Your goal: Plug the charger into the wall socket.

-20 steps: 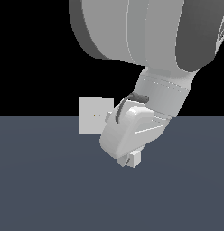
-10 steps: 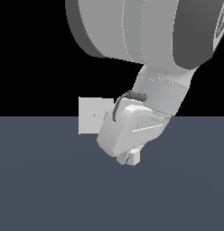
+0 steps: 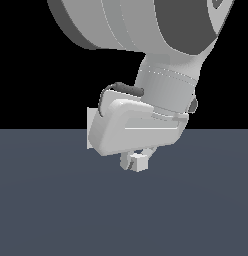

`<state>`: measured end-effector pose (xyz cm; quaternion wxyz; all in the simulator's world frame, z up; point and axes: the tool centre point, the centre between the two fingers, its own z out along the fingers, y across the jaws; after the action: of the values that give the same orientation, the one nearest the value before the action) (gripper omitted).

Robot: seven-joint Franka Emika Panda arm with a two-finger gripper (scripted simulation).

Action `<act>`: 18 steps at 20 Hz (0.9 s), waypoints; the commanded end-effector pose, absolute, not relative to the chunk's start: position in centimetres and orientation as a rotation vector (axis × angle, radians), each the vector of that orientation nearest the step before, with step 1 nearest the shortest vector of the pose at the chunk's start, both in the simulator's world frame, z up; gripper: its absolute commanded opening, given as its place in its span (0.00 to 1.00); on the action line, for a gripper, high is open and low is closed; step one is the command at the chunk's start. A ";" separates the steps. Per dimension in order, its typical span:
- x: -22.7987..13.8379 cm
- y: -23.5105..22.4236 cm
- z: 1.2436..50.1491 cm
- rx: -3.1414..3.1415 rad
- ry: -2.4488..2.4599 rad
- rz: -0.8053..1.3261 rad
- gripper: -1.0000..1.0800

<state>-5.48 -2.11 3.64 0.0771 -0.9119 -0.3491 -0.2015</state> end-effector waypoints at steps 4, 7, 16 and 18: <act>-5.4 -0.8 5.5 -2.818 -0.868 -0.627 0.00; -5.3 0.0 6.5 -2.858 -0.771 -0.638 0.00; -4.7 1.6 8.9 -2.941 -0.540 -0.659 0.00; -4.6 1.8 9.2 -2.952 -0.507 -0.661 0.00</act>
<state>-4.71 1.62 8.95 0.0395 -0.9599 -0.1755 -0.2148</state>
